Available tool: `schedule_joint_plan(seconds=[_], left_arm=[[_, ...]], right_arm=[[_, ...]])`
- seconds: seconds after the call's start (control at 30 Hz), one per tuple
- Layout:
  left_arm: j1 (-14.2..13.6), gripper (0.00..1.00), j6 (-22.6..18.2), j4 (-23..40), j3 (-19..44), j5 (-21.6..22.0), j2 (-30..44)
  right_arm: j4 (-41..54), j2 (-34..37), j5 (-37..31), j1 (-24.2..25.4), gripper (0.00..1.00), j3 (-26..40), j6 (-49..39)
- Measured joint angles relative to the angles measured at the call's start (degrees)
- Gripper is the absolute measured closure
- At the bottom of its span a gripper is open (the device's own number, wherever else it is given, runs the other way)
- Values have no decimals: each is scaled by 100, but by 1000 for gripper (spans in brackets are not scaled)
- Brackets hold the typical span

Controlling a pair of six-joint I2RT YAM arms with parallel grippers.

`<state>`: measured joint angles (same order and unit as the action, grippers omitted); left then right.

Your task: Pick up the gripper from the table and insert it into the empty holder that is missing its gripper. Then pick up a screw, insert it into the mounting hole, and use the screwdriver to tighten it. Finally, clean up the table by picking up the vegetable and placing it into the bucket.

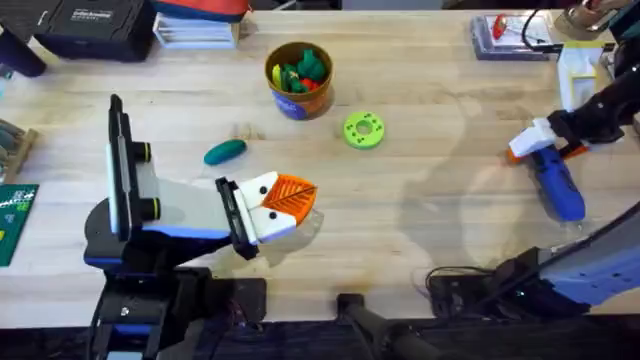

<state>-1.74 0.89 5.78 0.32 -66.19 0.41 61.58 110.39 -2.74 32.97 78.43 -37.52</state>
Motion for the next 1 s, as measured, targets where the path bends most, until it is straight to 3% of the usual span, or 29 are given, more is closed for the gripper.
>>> schedule_joint_plan(seconds=[0.1,0.3,0.5,1.0], left_arm=[[0,996,0,0,0,0,0],[0,996,0,-1,0,0,0],[0,996,0,-2,0,0,2],[0,996,0,0,0,2,2]], right_arm=[[-15,0,-19,0,66,0,0],[-44,15,-52,17,394,0,-8],[-56,50,7,17,958,0,-18],[-90,32,135,22,976,-2,251]])
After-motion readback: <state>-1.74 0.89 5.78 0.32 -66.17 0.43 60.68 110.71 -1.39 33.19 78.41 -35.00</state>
